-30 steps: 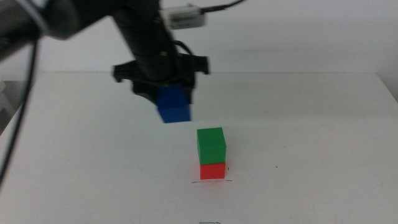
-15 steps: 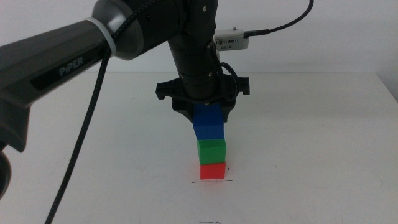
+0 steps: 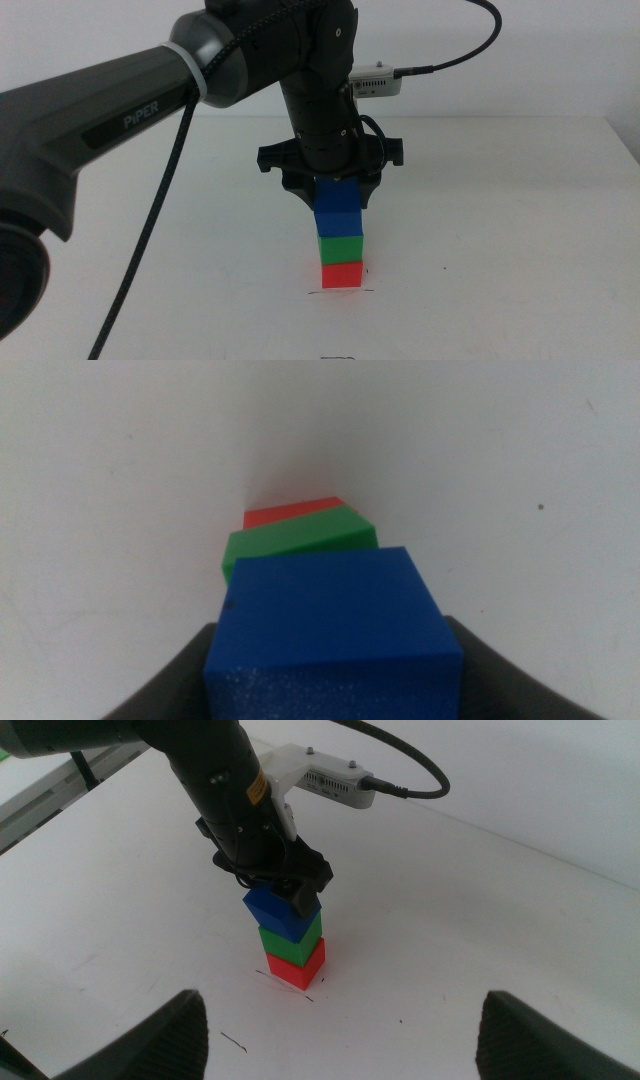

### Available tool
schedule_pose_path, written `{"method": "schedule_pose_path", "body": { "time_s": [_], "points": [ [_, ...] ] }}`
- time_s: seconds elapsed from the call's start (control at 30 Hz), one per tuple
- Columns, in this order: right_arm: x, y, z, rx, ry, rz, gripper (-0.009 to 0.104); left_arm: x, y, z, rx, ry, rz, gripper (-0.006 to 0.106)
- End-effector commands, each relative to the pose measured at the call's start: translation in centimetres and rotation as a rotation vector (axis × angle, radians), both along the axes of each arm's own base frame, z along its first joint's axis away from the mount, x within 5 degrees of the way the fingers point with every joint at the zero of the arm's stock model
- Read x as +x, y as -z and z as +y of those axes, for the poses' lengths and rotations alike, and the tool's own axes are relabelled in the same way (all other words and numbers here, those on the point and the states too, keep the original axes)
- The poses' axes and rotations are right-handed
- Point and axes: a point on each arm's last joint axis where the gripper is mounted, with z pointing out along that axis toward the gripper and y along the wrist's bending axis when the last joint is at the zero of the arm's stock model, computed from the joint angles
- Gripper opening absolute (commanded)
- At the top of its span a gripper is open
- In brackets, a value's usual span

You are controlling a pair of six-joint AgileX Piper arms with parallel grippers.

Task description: Stack red cubes first, then green, then blue cubes in a specific spot.

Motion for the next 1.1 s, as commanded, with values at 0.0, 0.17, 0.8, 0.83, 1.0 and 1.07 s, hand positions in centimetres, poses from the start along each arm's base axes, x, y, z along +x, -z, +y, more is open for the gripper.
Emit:
{"method": "schedule_pose_path", "body": {
  "time_s": [0.0,0.17,0.8,0.83,1.0,1.07],
  "points": [
    [0.1,-1.1,-0.1,0.031,0.007,-0.084,0.087,-1.3,-2.6,0.5,-0.011,0.001,0.01,-0.001],
    [0.1,-1.1,-0.1,0.031,0.007,-0.084,0.087,-1.0,-1.9,0.3,0.004,0.016,0.019,-0.001],
    [0.1,-1.1,-0.1,0.031,0.007,-0.084,0.087,-0.3,-2.0,0.2,-0.013,0.044,-0.063,0.055],
    [0.1,-1.1,-0.1,0.031,0.007,-0.084,0.087,-0.3,-2.1,0.2,-0.012,0.048,-0.068,0.062],
    [0.1,-1.1,-0.1,0.031,0.007,-0.084,0.087,-0.2,-2.3,0.3,-0.001,0.073,-0.09,0.092],
    [0.1,-1.1,-0.1,0.031,0.007,-0.084,0.087,-0.3,-2.6,0.4,-0.003,0.078,-0.1,0.094]
  ]
}}
